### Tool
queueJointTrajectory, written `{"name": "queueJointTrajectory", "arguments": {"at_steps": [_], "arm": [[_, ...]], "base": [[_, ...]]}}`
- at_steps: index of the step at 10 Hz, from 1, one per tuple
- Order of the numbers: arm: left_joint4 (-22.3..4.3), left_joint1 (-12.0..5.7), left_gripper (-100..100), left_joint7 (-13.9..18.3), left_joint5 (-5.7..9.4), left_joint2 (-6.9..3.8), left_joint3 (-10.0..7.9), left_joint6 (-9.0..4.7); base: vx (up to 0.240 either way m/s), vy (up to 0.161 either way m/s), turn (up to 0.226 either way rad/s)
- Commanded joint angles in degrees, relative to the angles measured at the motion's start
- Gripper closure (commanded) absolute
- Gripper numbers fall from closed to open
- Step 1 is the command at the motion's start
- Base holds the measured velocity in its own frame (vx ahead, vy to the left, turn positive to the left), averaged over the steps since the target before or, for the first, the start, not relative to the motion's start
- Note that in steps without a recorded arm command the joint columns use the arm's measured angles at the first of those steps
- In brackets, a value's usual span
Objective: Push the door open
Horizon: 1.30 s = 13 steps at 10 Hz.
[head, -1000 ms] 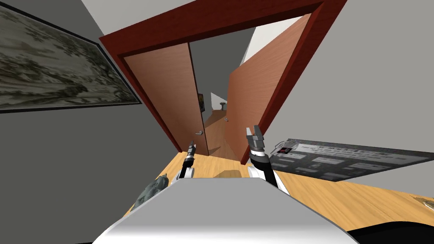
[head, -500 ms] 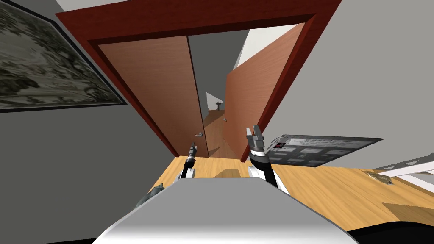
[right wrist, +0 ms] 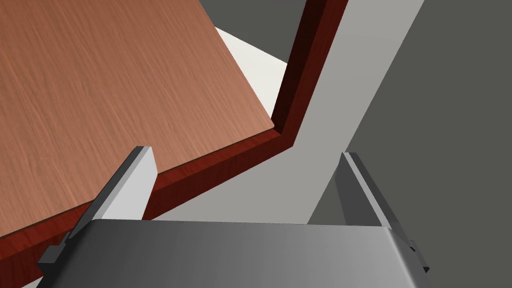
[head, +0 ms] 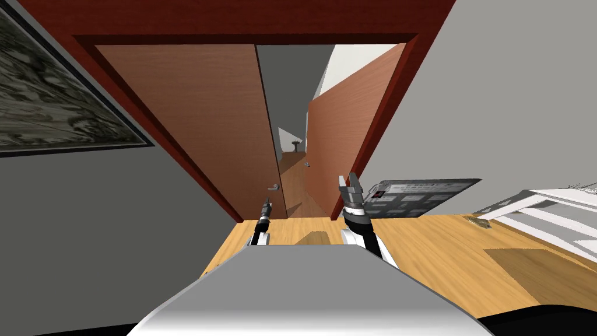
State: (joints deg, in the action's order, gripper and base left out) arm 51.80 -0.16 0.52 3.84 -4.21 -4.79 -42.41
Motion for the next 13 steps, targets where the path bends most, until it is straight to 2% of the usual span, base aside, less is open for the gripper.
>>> {"name": "queueJointTrajectory", "arguments": {"at_steps": [1, 8, 10, 13], "arm": [[-2.1, -0.94, -100, -0.2, -0.03, 0.26, -0.21, -0.28], [-8.5, -3.45, -100, -0.9, -0.18, 1.54, -0.77, -0.86], [-8.8, -3.56, -100, -0.8, -0.04, 0.90, -0.94, -1.37], [-9.1, -3.50, -100, -0.9, 0.09, 0.67, -1.17, -1.74]], "base": [[0.026, 0.138, -0.142], [0.006, 0.112, -0.118], [0.048, 0.040, -0.027], [0.193, 0.023, -0.026]]}}
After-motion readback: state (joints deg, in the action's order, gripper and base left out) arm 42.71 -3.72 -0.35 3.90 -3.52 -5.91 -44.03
